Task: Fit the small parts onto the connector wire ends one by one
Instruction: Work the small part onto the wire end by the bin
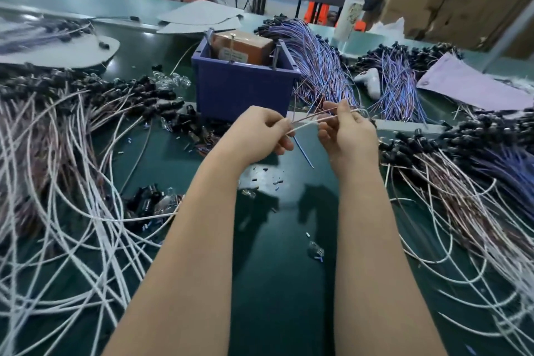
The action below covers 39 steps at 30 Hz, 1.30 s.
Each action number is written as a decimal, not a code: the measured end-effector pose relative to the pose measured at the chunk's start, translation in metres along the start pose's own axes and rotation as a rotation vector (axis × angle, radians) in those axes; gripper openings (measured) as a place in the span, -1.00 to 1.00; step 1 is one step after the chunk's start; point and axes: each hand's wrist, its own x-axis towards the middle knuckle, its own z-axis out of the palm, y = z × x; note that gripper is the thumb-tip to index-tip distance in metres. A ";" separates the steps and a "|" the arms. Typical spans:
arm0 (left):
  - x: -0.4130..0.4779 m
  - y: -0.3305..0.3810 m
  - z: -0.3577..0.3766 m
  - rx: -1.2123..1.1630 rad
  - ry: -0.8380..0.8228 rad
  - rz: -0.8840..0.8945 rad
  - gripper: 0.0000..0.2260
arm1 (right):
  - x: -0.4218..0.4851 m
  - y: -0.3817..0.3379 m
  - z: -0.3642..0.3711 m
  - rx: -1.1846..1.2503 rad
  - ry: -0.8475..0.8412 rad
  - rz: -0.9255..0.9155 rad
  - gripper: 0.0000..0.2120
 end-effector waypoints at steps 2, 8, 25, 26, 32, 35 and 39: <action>0.001 0.000 0.003 -0.049 0.008 -0.036 -0.72 | 0.001 0.003 0.000 -0.066 -0.049 -0.006 -0.71; 0.002 -0.006 0.006 -0.091 0.044 0.021 -0.84 | 0.000 0.009 0.001 -0.069 -0.176 0.075 -0.81; 0.003 -0.008 0.001 0.076 0.155 0.053 -0.83 | -0.001 0.011 -0.005 -0.101 -0.149 0.211 -0.69; 0.004 -0.007 0.003 0.067 0.169 0.062 -0.84 | -0.005 0.013 0.001 -0.205 -0.277 0.181 -0.73; 0.002 -0.010 0.000 0.045 0.125 0.023 -0.84 | -0.002 0.011 0.003 0.066 -0.001 -0.003 -0.80; 0.001 -0.010 0.000 0.087 0.065 0.012 -0.80 | 0.004 0.010 -0.008 0.349 0.185 0.057 -0.80; 0.002 -0.010 0.003 0.075 0.112 0.028 -0.81 | -0.001 0.015 -0.002 0.058 -0.003 0.205 -0.78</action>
